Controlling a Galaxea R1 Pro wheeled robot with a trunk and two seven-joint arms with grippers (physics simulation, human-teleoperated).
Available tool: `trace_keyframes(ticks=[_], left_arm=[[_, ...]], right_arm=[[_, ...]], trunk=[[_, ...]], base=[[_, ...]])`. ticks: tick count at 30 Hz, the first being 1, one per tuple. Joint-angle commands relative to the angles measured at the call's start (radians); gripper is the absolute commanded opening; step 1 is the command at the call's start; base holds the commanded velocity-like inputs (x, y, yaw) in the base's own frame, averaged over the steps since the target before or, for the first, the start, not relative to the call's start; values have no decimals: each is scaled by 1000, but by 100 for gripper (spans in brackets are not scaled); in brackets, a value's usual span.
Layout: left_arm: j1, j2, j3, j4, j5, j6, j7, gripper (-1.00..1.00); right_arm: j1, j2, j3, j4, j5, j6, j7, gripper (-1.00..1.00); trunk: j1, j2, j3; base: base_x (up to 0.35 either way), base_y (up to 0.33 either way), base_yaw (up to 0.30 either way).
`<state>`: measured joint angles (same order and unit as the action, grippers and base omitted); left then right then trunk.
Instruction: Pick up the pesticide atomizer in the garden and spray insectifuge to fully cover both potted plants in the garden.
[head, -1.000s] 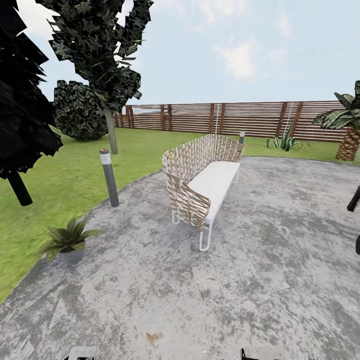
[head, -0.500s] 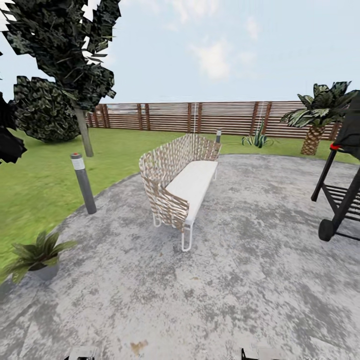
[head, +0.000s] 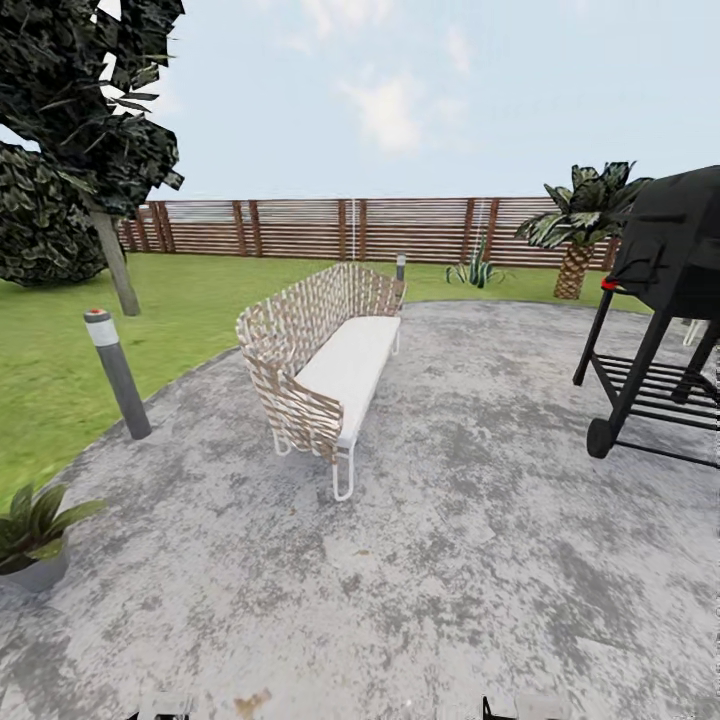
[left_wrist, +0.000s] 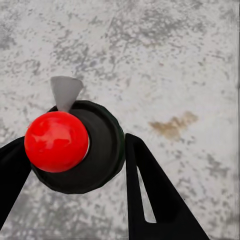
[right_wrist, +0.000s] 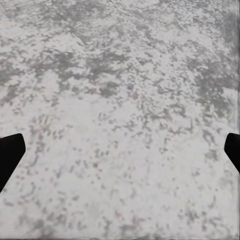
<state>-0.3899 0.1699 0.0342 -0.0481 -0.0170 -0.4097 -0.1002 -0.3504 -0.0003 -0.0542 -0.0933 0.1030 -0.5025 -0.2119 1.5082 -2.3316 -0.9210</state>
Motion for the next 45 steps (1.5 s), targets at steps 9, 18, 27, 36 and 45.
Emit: trace_keyframes(ticks=[9,18,27,36,45], left_arm=[[0,0,4,1,-1,-2,-4,-100],[-1,0,4,1,-1,-1,-4,-100],[0,2,6,2,-1,-1,-4,-100],[0,3,6,2,-1,-1,-4,-100],[0,3,6,2,-1,-1,-3,-100]], right_arm=[[-1,0,-6,1,11,-2,-4,100],[-1,0,-6,1,11,-2,-4,100],[-1,0,-6,2,11,-2,-4,100],[-1,0,-5,3,13,-3,-5,100],[-1,-9,-3,3,21,-4,-1,100]], trunk=[[0,0,-11],[0,0,-21],[0,0,-26],[0,0,-26],[0,0,-26]], base=[[108,-162,-225],[153,-237,-225],[152,-243,-251],[141,-255,-193],[143,-259,-6]])
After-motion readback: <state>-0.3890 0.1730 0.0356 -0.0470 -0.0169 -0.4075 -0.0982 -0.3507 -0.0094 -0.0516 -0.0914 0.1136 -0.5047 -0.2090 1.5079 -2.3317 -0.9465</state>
